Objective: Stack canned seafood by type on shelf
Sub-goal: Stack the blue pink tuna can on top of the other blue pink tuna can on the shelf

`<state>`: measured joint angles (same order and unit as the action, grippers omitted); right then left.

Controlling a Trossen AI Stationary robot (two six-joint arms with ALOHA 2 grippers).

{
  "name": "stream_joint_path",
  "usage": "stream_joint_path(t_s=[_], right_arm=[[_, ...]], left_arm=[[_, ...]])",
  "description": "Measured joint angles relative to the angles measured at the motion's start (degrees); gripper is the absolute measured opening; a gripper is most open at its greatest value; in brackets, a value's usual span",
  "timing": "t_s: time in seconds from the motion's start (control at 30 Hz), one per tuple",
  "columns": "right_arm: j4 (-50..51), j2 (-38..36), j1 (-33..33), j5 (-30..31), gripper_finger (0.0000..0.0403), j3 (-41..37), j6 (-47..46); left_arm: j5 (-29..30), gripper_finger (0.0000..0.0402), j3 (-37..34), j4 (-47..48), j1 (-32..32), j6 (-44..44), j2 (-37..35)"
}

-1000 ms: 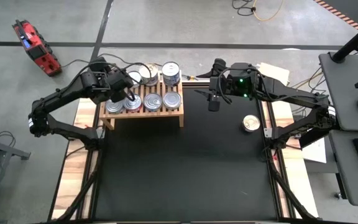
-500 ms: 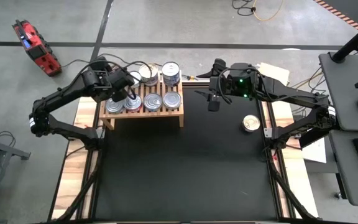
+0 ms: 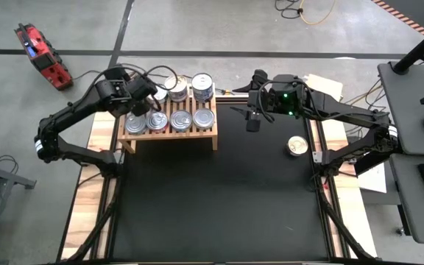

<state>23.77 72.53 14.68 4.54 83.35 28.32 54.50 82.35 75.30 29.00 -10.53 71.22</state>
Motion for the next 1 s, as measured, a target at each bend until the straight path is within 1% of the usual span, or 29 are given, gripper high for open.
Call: stream_joint_path(t_s=[0.23,0.37,0.63,1.0], right_arm=[[0.0,0.0,0.0,0.0,0.0254,0.0,0.0],[0.0,0.0,0.0,0.0,0.0249,0.0,0.0],[0.0,0.0,0.0,0.0,0.024,0.0,-0.3],[0.0,0.0,0.0,0.0,0.0258,0.0,-0.2]], left_arm=[[-0.2,0.0186,0.0,-0.9,2.1,-0.8,1.0],[-0.2,0.0186,0.0,-0.9,3.3,-0.8,2.0],[-1.0,0.0186,0.0,-1.0,3.8,-0.8,2.7],[-1.5,0.0189,0.0,-1.0,3.8,0.0,2.7]])
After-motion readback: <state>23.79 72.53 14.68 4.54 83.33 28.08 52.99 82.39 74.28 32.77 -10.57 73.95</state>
